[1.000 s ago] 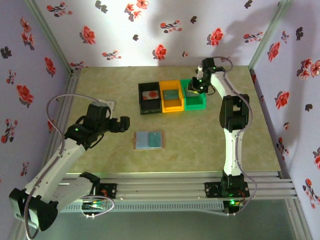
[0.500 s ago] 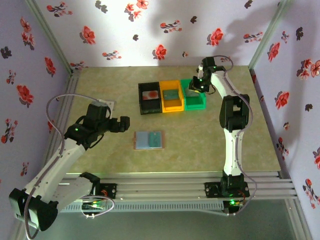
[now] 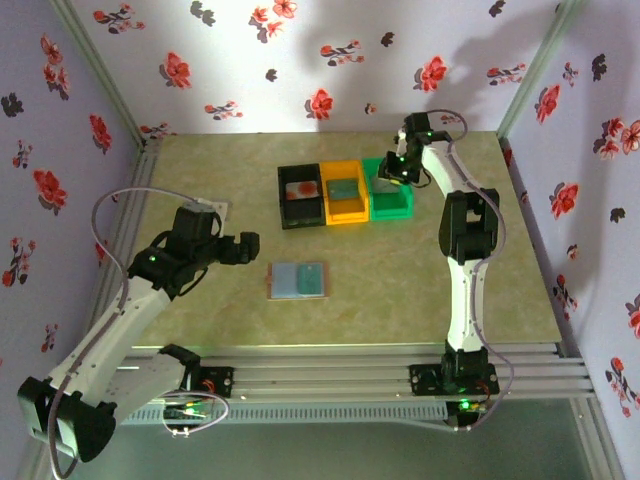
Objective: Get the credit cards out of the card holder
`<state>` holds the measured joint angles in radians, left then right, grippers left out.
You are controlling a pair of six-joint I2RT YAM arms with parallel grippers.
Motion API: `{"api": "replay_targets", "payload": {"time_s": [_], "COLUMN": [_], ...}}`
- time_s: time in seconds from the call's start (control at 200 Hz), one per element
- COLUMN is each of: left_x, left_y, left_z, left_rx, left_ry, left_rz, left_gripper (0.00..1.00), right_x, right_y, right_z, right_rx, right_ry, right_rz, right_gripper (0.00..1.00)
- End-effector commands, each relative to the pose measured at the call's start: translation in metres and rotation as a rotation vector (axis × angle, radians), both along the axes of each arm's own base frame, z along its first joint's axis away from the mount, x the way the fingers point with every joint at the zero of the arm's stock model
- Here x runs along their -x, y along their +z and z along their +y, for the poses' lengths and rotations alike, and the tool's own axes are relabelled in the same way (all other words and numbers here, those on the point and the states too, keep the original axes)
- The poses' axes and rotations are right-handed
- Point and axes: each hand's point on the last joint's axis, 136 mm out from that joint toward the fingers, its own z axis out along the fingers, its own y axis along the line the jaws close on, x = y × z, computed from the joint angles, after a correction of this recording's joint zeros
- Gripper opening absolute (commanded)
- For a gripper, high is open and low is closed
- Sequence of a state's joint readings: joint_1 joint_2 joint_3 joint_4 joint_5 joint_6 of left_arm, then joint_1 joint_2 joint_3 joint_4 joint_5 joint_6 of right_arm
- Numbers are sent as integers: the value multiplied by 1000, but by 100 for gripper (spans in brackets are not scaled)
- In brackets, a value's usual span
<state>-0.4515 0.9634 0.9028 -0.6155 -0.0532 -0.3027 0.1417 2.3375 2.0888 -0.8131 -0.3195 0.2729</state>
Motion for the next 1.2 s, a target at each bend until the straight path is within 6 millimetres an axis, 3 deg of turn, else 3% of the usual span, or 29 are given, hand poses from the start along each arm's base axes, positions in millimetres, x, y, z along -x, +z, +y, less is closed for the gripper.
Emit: {"api": "replay_targets", "payload": {"time_s": [0.0,0.36,0.53,0.67,0.85,1.195], "left_x": [-3,-4,-3,2,10,12], "left_y": [11,18,23,26,7,-23], "left_z": [5,9,6,-12,-40,-83], "left_rx": [-25,-4,46,163,305,505], "left_ry": [13,48,65,33,-7,-17], "left_rz": [-30,-63,-61,-17,126,254], "left_gripper": [100,100,100,100,100,98], "right_x": [-12,-20,-11,16,65,166], "right_y": [47,78,106,120,115,74], "right_z": [-14,-12,4,34,74,134], "right_rx": [15,-8,-83,-157,-255,-426], "right_ry": [-54,-63,-47,-1,54,142], "right_rz": [-95,-152,-197,-234,-238,-100], "right_gripper": [34,36,36,36,33,26]}}
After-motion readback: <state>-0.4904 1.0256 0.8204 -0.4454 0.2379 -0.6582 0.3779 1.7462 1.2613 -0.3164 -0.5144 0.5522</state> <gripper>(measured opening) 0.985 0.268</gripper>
